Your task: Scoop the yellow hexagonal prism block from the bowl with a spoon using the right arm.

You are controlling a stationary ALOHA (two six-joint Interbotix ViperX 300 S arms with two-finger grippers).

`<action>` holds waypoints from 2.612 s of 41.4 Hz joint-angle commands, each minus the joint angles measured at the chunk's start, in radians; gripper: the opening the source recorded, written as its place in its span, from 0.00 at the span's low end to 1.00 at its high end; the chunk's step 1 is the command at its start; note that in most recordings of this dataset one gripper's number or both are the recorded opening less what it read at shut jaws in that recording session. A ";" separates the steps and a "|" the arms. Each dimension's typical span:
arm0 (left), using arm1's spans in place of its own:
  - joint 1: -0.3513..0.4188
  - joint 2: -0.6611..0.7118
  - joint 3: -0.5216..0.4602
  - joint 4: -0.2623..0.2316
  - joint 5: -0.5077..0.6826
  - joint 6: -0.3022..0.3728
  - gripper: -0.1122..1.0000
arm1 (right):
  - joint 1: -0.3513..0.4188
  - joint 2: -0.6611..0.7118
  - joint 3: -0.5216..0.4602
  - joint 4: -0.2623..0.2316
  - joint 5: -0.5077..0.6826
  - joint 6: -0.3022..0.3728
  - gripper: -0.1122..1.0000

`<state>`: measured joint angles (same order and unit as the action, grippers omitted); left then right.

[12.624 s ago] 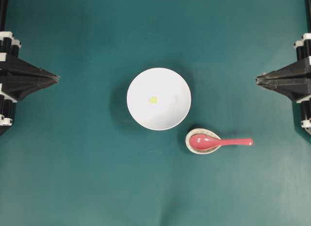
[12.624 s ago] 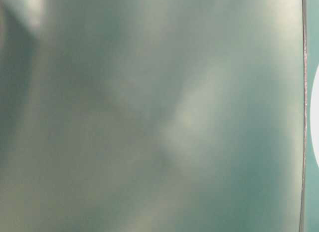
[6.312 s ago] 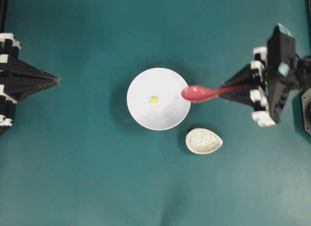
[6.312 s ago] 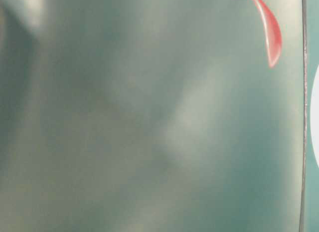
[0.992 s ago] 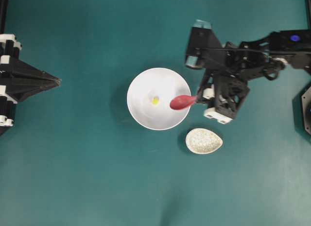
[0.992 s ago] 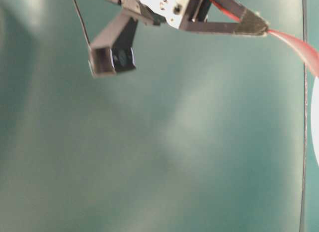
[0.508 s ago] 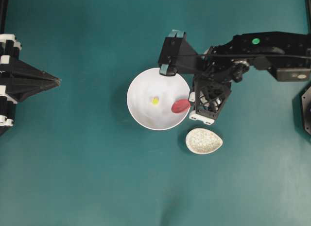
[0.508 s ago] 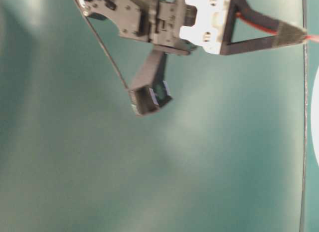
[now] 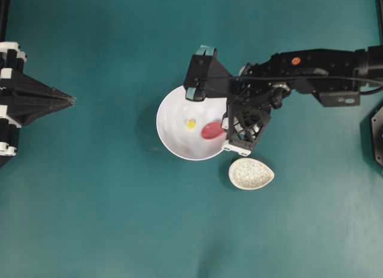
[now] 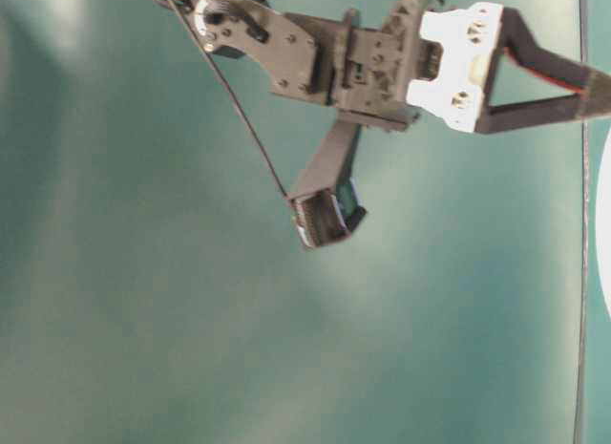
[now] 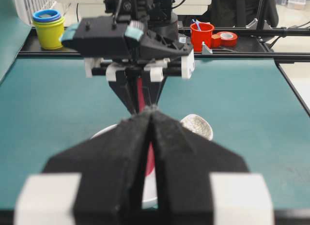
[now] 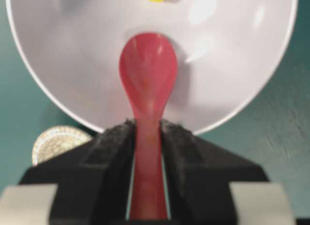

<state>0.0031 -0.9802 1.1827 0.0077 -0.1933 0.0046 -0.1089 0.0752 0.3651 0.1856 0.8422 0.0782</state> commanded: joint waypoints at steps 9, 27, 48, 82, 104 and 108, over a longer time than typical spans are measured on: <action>0.003 0.005 -0.025 0.003 -0.005 0.002 0.10 | 0.005 0.017 -0.025 -0.005 -0.081 -0.006 0.32; 0.003 0.005 -0.025 0.003 -0.005 0.002 0.10 | 0.005 0.028 -0.023 -0.061 -0.232 -0.011 0.31; 0.003 0.005 -0.025 0.002 -0.005 0.002 0.10 | 0.005 0.026 -0.017 -0.084 -0.308 -0.008 0.32; 0.003 0.005 -0.025 0.002 -0.005 0.002 0.10 | 0.014 -0.219 0.038 -0.084 -0.009 0.084 0.31; 0.003 0.005 -0.025 0.002 -0.005 0.002 0.10 | 0.014 -0.132 0.051 -0.124 0.002 0.094 0.32; 0.003 0.005 -0.025 0.003 -0.005 0.002 0.10 | 0.014 -0.101 0.044 -0.132 -0.023 0.089 0.32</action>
<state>0.0046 -0.9802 1.1827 0.0077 -0.1933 0.0061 -0.0966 -0.0276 0.4295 0.0614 0.8406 0.1718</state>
